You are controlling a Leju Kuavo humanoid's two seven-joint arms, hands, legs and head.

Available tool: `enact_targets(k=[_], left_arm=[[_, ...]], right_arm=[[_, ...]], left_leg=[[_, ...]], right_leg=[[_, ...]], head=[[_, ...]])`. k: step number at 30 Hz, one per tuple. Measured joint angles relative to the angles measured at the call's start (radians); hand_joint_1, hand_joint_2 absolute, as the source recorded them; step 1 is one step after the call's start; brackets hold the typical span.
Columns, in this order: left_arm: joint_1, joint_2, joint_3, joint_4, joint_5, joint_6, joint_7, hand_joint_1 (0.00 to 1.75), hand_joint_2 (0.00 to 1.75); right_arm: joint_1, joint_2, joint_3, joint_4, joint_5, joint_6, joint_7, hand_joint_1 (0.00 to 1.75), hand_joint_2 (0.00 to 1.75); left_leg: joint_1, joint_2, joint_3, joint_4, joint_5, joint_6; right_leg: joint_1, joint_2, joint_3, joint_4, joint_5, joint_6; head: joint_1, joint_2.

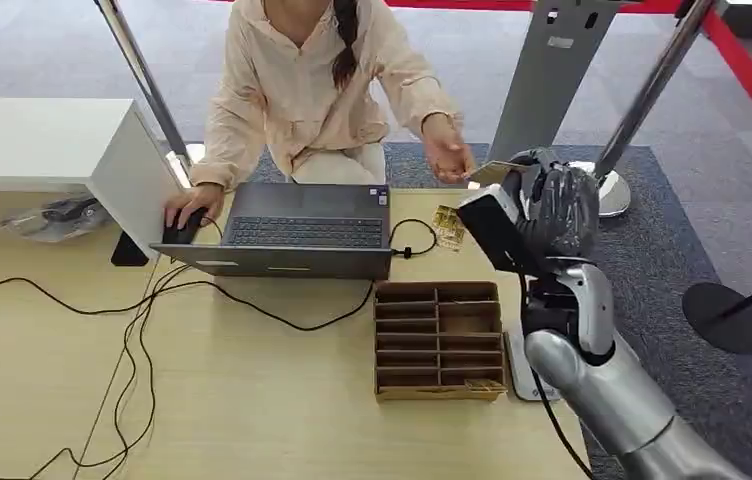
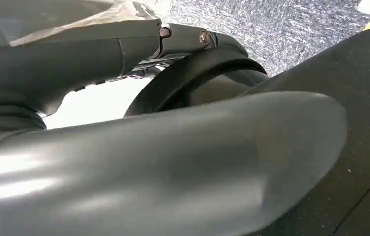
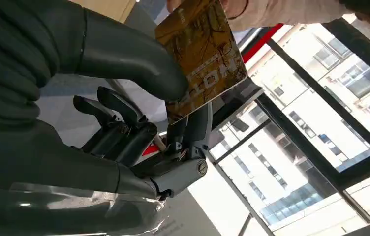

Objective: Pass the card to the sensor for recognition and then transmit it.

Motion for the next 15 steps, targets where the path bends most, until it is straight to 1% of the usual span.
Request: enact_targets(k=[9, 15], left_arm=[[-0.001, 0.000, 0.000, -0.001, 0.008, 0.000, 0.011, 0.00, 0.00], [-0.001, 0.000, 0.000, -0.002, 0.008, 0.001, 0.013, 0.00, 0.00]], right_arm=[[-0.028, 0.027, 0.023, 0.056, -0.024, -0.026, -0.003, 1.75, 1.75], [-0.034, 0.042, 0.033, 0.082, -0.028, -0.027, -0.004, 1.75, 1.75]], left_leg=[[0.000, 0.000, 0.000, 0.000, 0.000, 0.000], [0.000, 0.000, -0.001, 0.000, 0.000, 0.000]], right_leg=[[0.000, 0.000, 0.000, 0.000, 0.000, 0.000], [0.000, 0.000, 0.000, 0.000, 0.000, 0.000]], head=[[0.000, 0.000], [0.000, 0.000]])
